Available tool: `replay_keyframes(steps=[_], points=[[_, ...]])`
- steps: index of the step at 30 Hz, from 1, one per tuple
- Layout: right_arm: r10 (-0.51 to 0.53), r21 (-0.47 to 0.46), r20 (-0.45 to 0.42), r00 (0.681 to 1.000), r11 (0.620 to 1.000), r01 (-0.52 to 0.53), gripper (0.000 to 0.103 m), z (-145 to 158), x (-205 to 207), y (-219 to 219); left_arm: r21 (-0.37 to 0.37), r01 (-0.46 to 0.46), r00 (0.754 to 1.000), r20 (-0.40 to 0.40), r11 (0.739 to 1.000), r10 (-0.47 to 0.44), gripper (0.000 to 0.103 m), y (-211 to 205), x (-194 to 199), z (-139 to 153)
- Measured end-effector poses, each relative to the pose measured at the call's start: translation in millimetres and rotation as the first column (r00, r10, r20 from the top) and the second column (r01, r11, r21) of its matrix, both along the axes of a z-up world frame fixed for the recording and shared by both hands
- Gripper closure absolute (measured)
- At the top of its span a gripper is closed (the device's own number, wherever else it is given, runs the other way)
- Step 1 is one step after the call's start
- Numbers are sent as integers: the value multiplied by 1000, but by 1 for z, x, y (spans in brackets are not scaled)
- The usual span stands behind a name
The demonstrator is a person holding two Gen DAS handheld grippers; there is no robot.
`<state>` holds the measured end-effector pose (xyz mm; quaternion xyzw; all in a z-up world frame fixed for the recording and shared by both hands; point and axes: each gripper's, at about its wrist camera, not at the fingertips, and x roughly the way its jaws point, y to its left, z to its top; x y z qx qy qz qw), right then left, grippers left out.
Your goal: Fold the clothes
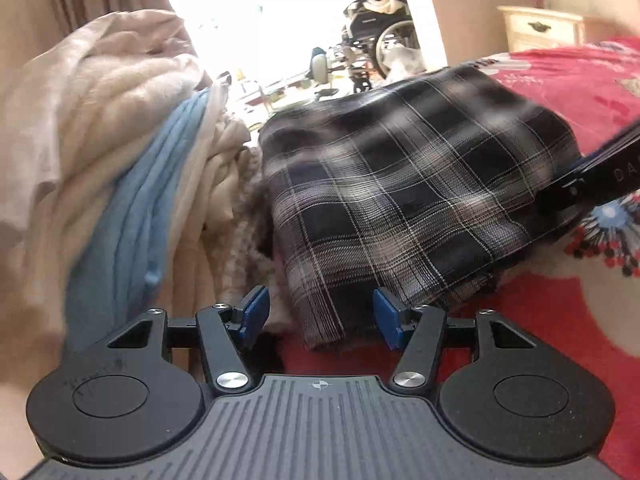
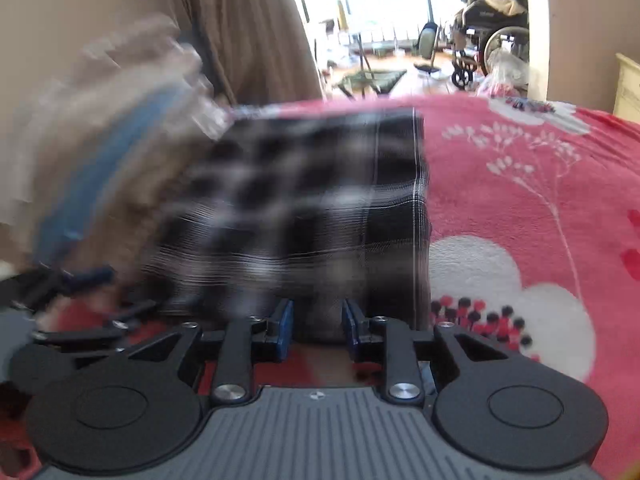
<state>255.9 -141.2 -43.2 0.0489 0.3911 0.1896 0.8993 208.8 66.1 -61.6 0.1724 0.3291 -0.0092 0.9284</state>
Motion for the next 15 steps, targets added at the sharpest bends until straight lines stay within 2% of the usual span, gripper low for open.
replay_keyframes(steps=[1,2,3,5,8,10,12,15], points=[[1,-1,19,1000,1000,-1,68,8,-15,-1,-15,-8,1000,-1,1000,8,45,1,-6,4],[8,-3,29,1000,1000,-8,58,16,-33,-3,-33,-6,1000,0,999,6,45,2,-16,10],[15,-6,39,999,1000,-15,53,23,-51,-6,-50,-4,1000,-2,999,4,45,4,-25,15],[18,-4,46,999,1000,-18,48,29,-92,-10,-78,-5,1000,-27,997,3,45,9,-43,28],[-24,-12,38,999,1000,24,39,30,-132,-7,-137,-4,1000,-8,991,3,41,18,-85,54],[-43,-27,32,999,999,44,31,29,-152,-4,-177,-13,1000,23,984,17,26,23,-110,69],[-61,-62,45,997,996,64,24,26,-164,1,-217,-34,997,62,976,48,19,26,-130,82],[-73,-108,56,996,991,79,18,24,-173,11,-267,-103,991,53,958,121,9,30,-147,93]])
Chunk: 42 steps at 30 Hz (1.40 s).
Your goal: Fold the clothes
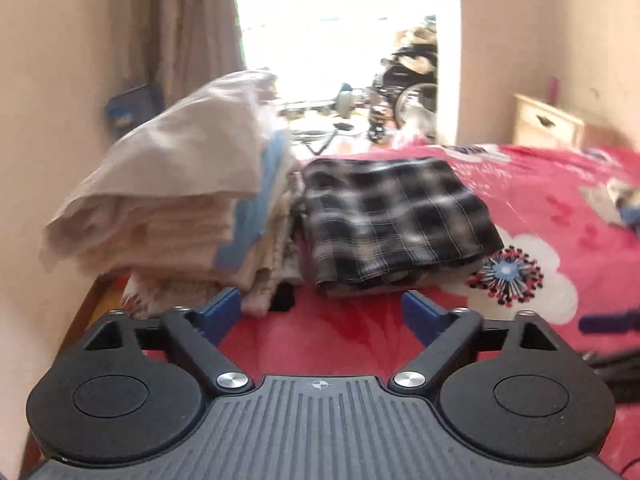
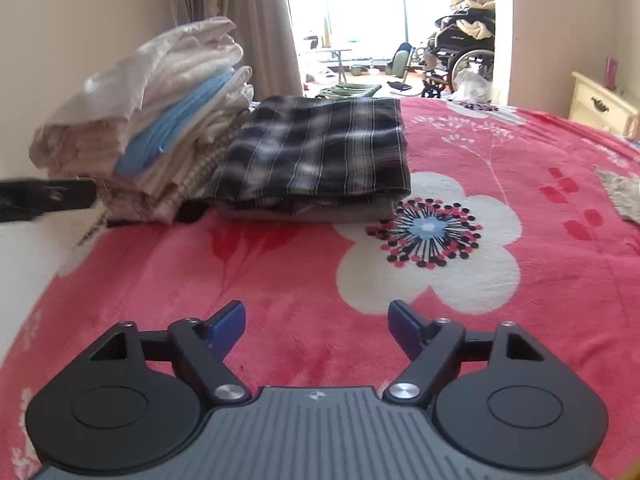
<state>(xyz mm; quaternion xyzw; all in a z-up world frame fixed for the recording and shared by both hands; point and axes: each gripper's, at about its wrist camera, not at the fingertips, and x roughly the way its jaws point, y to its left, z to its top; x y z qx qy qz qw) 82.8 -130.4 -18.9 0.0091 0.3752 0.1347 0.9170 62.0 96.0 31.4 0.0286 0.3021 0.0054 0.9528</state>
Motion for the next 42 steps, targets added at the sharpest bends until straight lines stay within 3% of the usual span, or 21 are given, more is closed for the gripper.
replay_keyframes(steps=[3,5,8,13,19,26,42], points=[[-22,-6,5,1000,1000,22,8,2,-4,1,-37,-29,1000,-11,999,28,2,4,-14,8],[-26,0,22,999,1000,26,4,8,-8,1,-15,-46,999,-17,999,46,0,3,-19,8],[-31,-12,49,998,999,32,1,17,-14,1,-26,-72,996,-52,997,71,0,4,-26,8],[-34,4,43,998,999,34,1,28,-19,1,-120,-133,982,-151,984,114,0,11,-27,7],[-27,12,55,998,1000,26,0,37,-23,4,-58,-113,987,-117,992,106,0,-3,-33,12],[-20,3,69,997,1000,20,0,43,-28,8,-74,-119,984,-144,990,108,0,-9,-36,13],[-39,-21,56,998,999,40,0,46,-32,15,-67,-125,986,-119,990,117,0,-13,-42,15]])
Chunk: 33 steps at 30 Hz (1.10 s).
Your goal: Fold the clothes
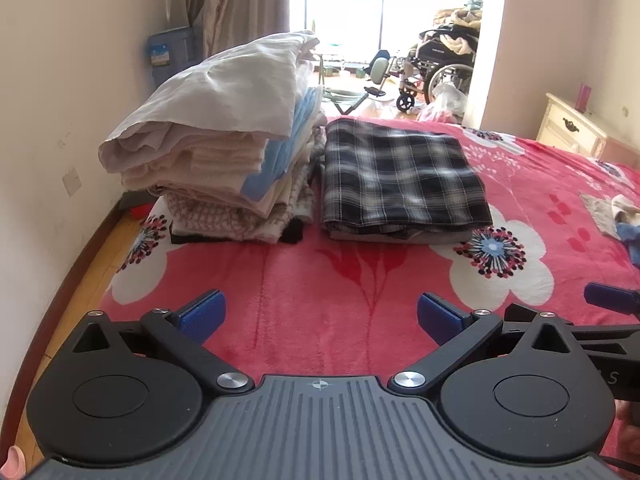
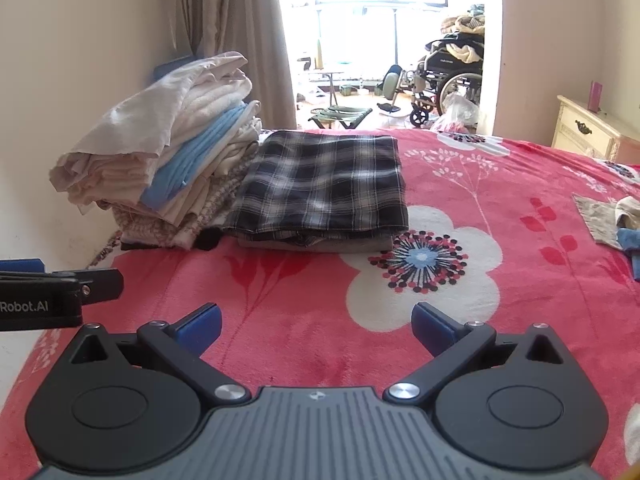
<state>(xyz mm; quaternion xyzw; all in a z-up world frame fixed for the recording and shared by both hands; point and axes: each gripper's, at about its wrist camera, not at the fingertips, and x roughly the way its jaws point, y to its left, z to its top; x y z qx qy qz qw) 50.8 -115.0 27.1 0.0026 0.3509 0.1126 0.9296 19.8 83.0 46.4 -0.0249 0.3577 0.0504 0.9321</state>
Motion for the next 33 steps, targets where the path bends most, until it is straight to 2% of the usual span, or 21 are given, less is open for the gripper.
replay_keyframes(steps=[7,15,23,33], points=[[-31,-29,-20,999,999,30,0,-3,1,5,2,-34,999,3,999,34,0,5,0,-4],[-57,-54,-44,997,997,54,0,-6,2,8,30,-109,993,47,994,107,0,9,-2,-5],[-76,-89,-34,997,993,72,0,-6,-1,10,57,-103,994,39,993,101,0,7,1,-8],[-70,-112,-13,997,991,68,0,-4,-4,11,46,-108,994,34,993,107,0,7,1,-11]])
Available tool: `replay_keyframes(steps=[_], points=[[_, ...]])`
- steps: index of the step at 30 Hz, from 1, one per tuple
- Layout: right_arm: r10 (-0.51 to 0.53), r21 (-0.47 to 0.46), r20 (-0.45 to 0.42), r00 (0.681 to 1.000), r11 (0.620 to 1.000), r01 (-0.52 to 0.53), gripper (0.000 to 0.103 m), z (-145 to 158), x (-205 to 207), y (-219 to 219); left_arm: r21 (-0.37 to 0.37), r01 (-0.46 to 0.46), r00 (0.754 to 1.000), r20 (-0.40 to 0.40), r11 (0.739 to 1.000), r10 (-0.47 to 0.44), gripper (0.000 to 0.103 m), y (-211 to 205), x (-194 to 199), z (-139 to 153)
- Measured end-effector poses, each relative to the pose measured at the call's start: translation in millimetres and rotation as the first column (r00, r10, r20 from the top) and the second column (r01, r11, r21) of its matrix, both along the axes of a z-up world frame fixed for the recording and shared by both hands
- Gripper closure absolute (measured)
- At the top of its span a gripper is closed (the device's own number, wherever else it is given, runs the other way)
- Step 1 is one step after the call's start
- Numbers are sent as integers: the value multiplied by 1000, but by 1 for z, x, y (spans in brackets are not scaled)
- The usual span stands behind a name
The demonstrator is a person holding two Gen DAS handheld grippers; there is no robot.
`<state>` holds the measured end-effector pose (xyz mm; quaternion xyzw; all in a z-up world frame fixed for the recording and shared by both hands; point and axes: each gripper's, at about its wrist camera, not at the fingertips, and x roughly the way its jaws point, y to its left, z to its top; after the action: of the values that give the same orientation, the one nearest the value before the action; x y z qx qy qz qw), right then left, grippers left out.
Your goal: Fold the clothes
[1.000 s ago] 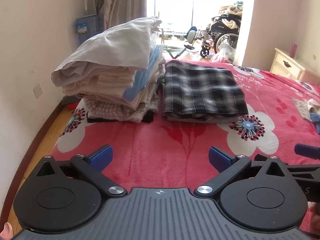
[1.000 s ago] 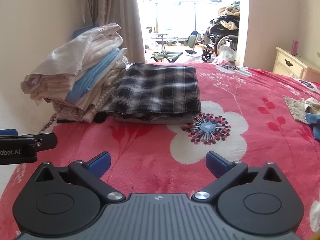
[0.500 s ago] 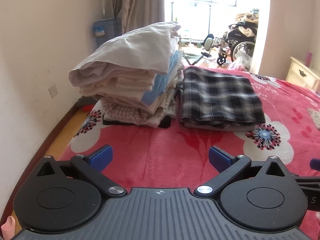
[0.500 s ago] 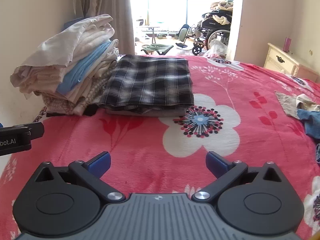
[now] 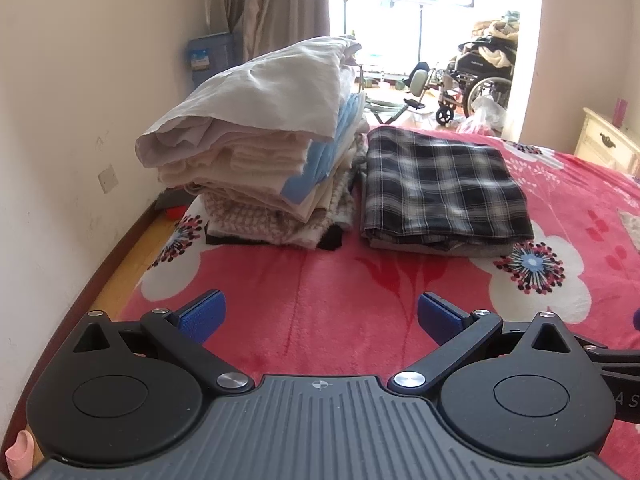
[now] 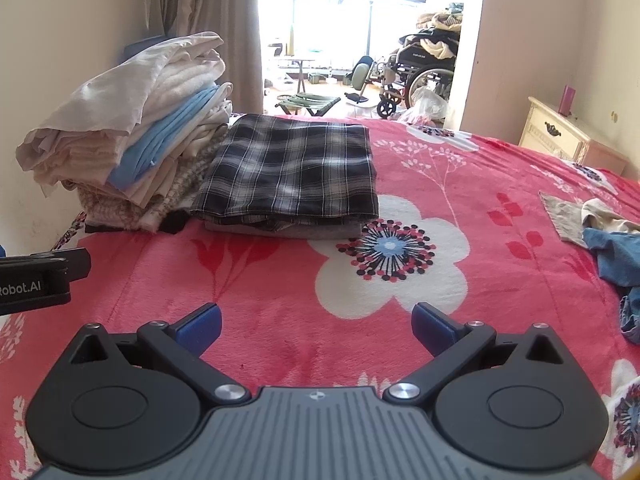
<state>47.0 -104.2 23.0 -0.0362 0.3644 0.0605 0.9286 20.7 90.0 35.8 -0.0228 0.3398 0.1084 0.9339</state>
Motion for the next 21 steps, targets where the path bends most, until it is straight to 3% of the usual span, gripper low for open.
replay_keyframes(steps=[21], points=[[20,-25,0,1000,1000,-20,0,-3,-2,4,10,38,999,18,999,-38,0,-7,-1,-1]])
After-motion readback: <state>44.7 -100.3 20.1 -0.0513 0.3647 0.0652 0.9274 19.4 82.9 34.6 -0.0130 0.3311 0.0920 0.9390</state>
